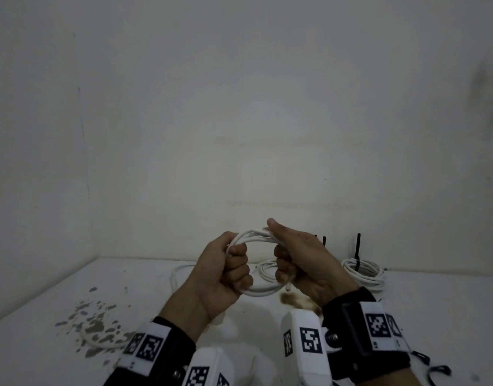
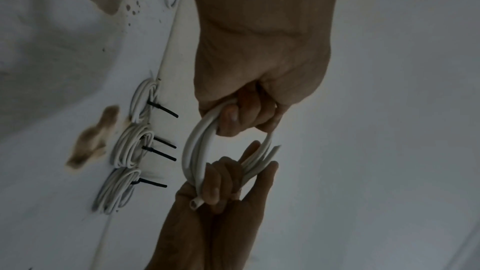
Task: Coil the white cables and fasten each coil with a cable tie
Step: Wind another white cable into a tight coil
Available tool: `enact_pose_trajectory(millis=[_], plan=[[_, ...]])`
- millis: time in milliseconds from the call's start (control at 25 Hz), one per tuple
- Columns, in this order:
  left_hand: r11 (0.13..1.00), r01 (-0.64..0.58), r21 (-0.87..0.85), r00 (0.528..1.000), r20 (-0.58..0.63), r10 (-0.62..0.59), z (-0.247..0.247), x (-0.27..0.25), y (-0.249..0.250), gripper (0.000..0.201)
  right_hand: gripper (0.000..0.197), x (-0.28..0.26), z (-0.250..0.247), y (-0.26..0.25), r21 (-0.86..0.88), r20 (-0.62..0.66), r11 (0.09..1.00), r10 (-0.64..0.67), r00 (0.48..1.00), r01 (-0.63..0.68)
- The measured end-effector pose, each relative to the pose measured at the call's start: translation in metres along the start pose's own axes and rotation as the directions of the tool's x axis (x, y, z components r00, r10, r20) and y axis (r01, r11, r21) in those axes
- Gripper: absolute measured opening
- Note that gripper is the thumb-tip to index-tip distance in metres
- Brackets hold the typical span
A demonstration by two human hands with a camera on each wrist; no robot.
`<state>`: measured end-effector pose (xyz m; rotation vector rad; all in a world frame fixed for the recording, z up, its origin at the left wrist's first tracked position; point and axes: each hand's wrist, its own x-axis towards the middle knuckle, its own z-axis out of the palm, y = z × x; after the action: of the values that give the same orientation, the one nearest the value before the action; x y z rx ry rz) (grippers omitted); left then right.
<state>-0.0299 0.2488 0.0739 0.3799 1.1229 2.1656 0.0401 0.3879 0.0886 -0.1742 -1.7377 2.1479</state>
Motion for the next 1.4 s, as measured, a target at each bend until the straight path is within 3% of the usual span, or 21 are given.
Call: enact_pose_trajectory(millis=[160,440,600,720,920,1040,1240,1400], plan=[[0.999,-0.011,0.035,0.994,-0.105,0.015,0.0,0.003,-0.001,0.051,0.022,0.001,0.0,0.003,0.006,0.063,0.999,-0.042,0.997,0.042],[0.997,-0.064,0.033,0.977,-0.202,0.069,0.006,-0.003,0.0,0.057,0.021,0.0,0.003,0.006,-0.17,0.166,0.957,-0.207,0.964,0.234],[0.995,-0.095,0.034,0.966,-0.236,0.1,0.006,-0.004,0.001,0.054,0.025,0.0,0.007,0.008,-0.259,0.172,0.925,-0.237,0.956,0.277],[0.996,-0.084,0.041,0.973,-0.213,0.091,0.002,-0.002,0.002,0.053,0.027,-0.001,0.009,0.006,-0.421,0.168,0.852,-0.264,0.95,0.311],[0.994,0.074,0.086,0.997,0.003,-0.074,-0.002,0.002,-0.002,0.045,0.033,0.003,-0.001,0.005,-0.632,0.118,0.673,-0.408,0.906,0.385],[0.987,0.105,0.122,0.993,0.041,-0.111,-0.001,0.001,-0.002,0.037,0.033,0.004,-0.004,0.007,-0.71,0.139,0.564,-0.474,0.869,0.422],[0.987,0.04,0.157,0.995,-0.094,-0.026,0.003,-0.002,0.004,0.053,0.034,0.002,0.002,0.006,-0.66,0.203,0.561,-0.506,0.838,0.499],[0.99,-0.028,0.14,0.991,-0.125,0.046,0.002,0.0,0.009,0.05,0.029,-0.002,0.004,0.004,-0.603,0.257,0.596,-0.485,0.836,0.531]])
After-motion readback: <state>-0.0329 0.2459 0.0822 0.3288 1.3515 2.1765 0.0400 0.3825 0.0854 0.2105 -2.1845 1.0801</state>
